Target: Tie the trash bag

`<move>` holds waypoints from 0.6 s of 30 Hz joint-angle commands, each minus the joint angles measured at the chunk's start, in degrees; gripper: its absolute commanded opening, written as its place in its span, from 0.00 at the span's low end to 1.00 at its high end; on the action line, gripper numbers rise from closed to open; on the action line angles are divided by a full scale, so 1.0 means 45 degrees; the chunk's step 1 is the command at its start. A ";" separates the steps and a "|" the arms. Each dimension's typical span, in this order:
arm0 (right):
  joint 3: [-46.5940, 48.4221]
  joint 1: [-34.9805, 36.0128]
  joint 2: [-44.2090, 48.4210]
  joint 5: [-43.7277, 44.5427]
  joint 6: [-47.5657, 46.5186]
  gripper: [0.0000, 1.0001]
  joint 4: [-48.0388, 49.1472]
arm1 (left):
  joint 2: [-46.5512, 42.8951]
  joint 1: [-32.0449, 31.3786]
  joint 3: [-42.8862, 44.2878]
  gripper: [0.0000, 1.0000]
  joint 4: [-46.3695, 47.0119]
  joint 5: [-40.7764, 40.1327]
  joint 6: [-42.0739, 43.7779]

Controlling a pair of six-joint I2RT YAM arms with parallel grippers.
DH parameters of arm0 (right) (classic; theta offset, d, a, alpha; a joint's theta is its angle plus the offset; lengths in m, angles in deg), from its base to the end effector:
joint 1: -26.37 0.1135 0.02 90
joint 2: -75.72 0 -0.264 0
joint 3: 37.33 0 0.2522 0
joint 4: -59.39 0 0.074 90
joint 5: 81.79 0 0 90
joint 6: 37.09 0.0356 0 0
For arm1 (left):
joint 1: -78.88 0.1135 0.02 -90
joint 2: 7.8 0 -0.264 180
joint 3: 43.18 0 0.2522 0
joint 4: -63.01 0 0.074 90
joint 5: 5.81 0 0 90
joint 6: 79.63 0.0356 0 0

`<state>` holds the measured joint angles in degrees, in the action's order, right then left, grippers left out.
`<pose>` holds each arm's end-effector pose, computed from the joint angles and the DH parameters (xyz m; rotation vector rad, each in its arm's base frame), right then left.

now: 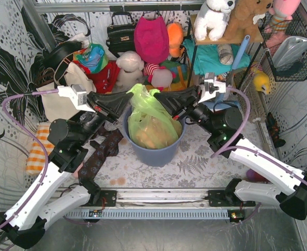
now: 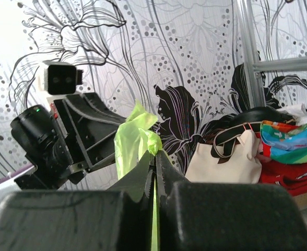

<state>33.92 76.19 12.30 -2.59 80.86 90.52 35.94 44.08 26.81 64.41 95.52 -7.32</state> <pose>0.1475 0.1850 0.4525 -0.3707 0.9114 1.3402 0.1208 -0.0924 0.4581 0.3512 1.0894 -0.9261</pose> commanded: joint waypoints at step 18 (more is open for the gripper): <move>0.2102 0.0042 0.0722 -0.5326 -0.6873 0.00 -0.5688 | 0.0205 0.0040 0.0869 0.00 -0.0608 -0.0611 -0.0030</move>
<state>39.45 76.19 15.30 -21.35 57.64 73.16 36.90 44.08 28.73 61.11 92.95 -7.35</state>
